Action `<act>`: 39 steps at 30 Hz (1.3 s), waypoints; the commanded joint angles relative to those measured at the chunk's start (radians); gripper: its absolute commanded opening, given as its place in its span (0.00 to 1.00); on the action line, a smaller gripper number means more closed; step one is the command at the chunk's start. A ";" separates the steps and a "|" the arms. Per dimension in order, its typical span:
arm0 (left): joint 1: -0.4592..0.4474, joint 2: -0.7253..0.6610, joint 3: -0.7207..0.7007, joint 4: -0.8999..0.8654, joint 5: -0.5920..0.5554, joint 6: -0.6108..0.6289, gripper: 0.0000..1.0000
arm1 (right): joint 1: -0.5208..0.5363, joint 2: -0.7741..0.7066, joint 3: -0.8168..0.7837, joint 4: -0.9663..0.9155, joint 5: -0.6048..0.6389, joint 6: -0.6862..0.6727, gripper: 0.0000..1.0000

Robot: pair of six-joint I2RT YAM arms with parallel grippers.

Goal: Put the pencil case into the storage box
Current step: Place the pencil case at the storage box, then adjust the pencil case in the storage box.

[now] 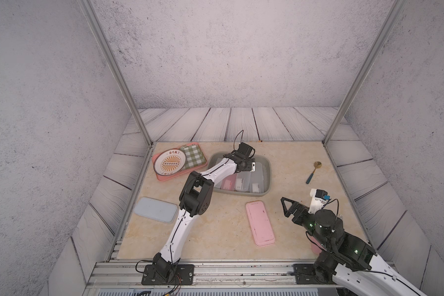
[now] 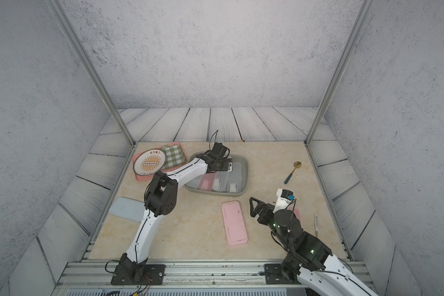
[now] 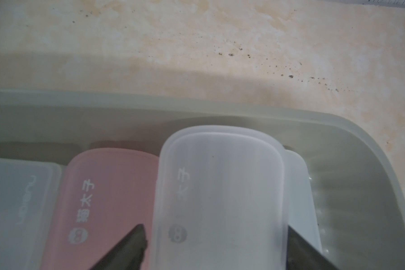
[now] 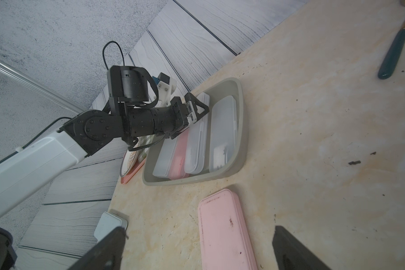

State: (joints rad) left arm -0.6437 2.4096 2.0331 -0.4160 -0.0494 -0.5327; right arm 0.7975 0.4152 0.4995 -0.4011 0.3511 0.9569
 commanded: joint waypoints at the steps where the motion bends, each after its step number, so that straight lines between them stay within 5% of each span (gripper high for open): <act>1: -0.001 -0.081 -0.004 -0.015 -0.015 -0.016 1.00 | 0.000 -0.005 0.032 -0.027 0.018 -0.023 0.99; 9: 0.031 -0.367 -0.160 0.026 0.018 0.043 1.00 | 0.001 0.120 0.112 -0.022 -0.042 -0.057 0.95; 15: 0.209 -0.577 -0.358 -0.031 0.306 0.274 1.00 | -0.040 0.495 0.371 -0.140 -0.142 -0.141 0.75; 19: 0.339 -0.675 -0.548 -0.045 0.308 0.307 0.94 | -0.156 0.798 0.555 -0.176 -0.291 -0.219 0.61; 24: 0.427 -0.684 -0.696 -0.006 0.269 0.318 0.72 | -0.264 1.098 0.716 -0.099 -0.449 -0.288 0.51; 31: 0.452 -0.571 -0.682 0.001 0.324 0.284 0.67 | -0.341 1.481 0.996 -0.191 -0.576 -0.345 0.45; 39: 0.452 -0.522 -0.689 0.095 0.377 0.242 0.62 | -0.349 1.686 1.137 -0.193 -0.625 -0.338 0.60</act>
State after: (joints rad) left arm -0.1982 1.8565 1.3270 -0.3630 0.2962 -0.2737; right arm 0.4492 2.0552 1.6096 -0.5671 -0.2394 0.6250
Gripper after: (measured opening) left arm 0.625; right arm 0.599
